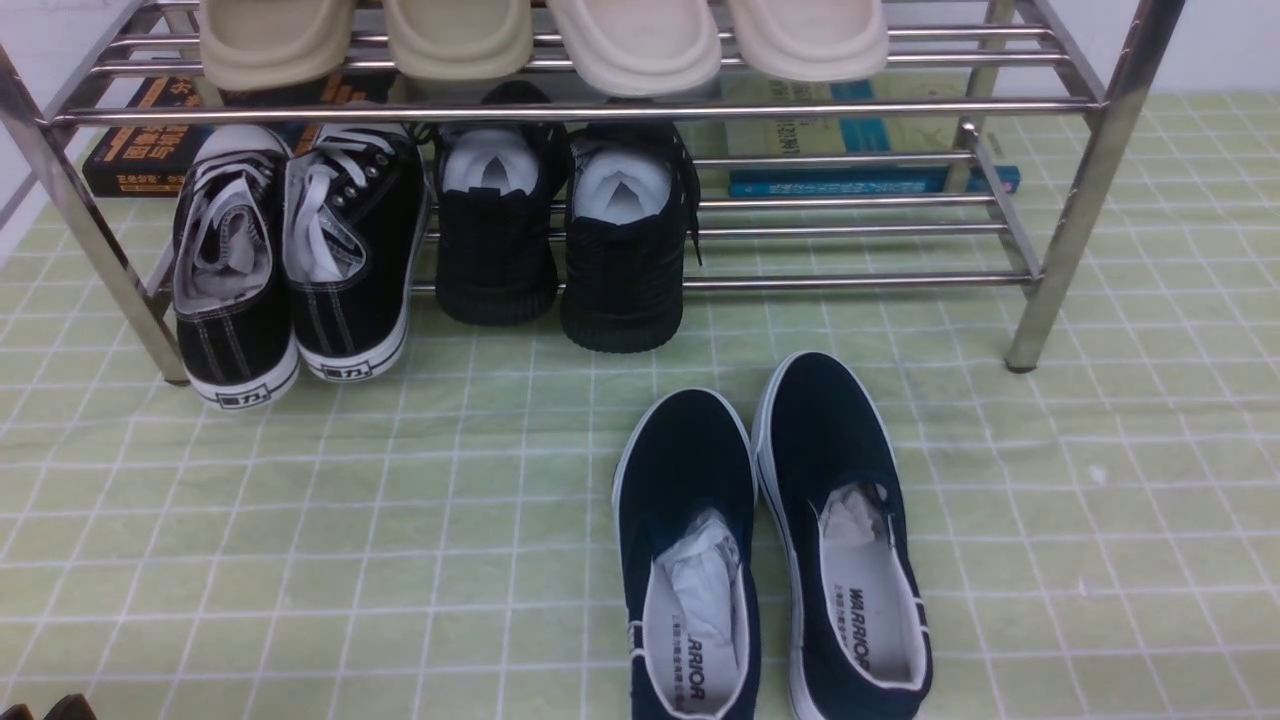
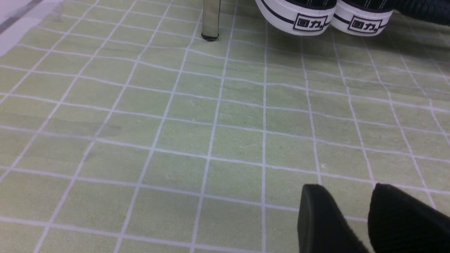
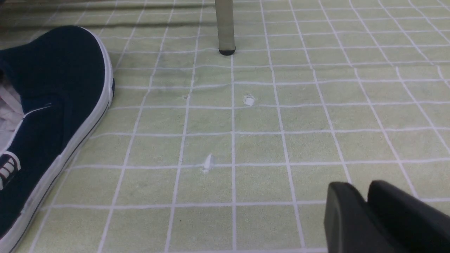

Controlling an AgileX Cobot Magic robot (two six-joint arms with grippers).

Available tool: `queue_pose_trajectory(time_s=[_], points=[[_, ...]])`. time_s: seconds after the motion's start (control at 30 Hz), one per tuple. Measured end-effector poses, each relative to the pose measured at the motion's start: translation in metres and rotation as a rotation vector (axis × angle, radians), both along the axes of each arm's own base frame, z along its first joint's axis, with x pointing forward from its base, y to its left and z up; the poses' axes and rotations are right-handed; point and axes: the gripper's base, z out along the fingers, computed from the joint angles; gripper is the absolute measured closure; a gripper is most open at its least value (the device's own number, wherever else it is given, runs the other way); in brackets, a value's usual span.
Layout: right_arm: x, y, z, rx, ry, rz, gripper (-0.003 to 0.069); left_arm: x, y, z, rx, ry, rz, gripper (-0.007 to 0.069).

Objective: Take the shoes off the shelf with your hand from the green coffee tablecloth.

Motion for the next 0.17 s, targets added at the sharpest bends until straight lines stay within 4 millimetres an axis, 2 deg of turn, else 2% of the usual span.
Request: queue_pose_trajectory(time_s=[0.17], points=[[0.0, 0.0, 0.0, 0.0, 0.0, 0.0, 0.0535, 0.0, 0.0, 0.0, 0.0, 0.0, 0.0, 0.0383]])
